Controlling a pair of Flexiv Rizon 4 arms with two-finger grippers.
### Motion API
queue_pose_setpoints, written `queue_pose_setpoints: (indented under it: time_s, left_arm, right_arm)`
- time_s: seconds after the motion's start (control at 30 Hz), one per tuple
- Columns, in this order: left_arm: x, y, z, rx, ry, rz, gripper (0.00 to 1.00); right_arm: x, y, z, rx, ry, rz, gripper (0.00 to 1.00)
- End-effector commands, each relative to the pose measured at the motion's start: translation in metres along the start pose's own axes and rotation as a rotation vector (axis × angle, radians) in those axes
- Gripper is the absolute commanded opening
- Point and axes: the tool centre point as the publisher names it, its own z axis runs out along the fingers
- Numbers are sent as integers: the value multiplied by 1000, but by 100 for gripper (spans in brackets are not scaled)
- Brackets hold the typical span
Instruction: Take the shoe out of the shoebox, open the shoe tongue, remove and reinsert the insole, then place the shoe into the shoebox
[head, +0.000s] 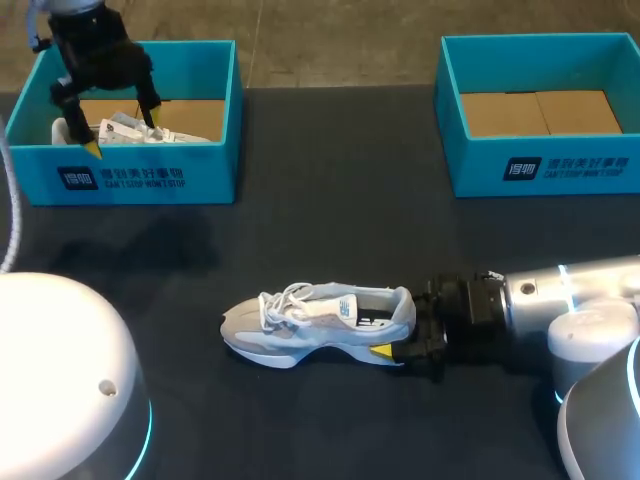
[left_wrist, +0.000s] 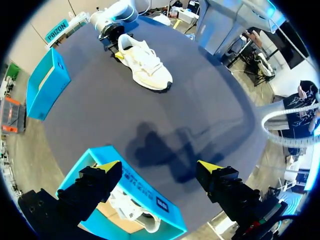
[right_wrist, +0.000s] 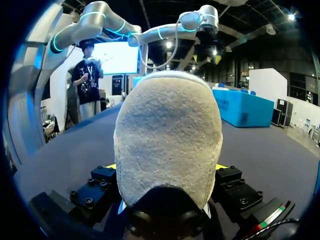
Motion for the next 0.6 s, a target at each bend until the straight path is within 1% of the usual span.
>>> queue_pose_setpoints:
  time_s: [0.03,0.37,0.43,0.53,0.6]
  left_arm:
    - [5,2,1,1,-11,1,100]
    - [5,2,1,1,-11,1,100]
    - [4,-8,1,14,-13,-64,100]
    - [13,-24,4,27,-44,-186,100]
    - [19,-34,2,86,-19,-305,100]
  right_arm:
    - [1,1,1,5,1,1,0]
    - [1,1,1,5,1,1,0]
    - [1,1,1,5,1,1,0]
    - [1,1,1,5,1,1,0]
    - [1,1,1,5,1,1,0]
